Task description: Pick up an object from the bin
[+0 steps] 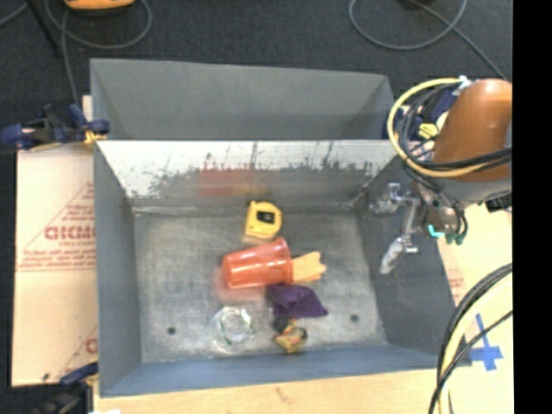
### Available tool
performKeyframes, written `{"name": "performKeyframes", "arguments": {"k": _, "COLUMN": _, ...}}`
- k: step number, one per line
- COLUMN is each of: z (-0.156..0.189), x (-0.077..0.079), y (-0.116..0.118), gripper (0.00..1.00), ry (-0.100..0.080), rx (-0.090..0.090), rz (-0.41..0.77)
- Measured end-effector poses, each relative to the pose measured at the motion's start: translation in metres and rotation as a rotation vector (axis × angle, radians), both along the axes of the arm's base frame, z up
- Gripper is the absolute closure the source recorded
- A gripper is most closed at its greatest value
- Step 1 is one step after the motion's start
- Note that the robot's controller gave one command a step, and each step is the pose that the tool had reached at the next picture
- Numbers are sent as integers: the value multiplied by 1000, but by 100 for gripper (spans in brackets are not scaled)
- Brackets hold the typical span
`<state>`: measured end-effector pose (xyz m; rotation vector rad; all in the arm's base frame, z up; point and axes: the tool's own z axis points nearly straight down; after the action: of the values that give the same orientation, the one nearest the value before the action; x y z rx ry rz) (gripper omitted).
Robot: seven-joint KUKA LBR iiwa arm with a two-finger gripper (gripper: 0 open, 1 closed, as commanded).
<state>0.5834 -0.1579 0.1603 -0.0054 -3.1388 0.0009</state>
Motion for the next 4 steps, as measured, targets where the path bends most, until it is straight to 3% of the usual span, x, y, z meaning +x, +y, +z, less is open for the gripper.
{"name": "performKeyframes", "arguments": {"k": 1, "z": 4, "x": 2, "y": 0, "gripper": 0, "ry": -7, "rx": -2, "rz": 3}}
{"name": "performKeyframes", "arguments": {"k": 2, "z": -35, "x": -18, "y": 33, "gripper": 0, "ry": -11, "rx": -3, "rz": 80}}
{"name": "performKeyframes", "arguments": {"k": 3, "z": -44, "x": 7, "y": 47, "gripper": 0, "ry": 0, "rx": 2, "rz": 57}}
{"name": "performKeyframes", "arguments": {"k": 4, "z": -64, "x": 12, "y": 74, "gripper": 0, "ry": -17, "rx": -2, "rz": 40}}
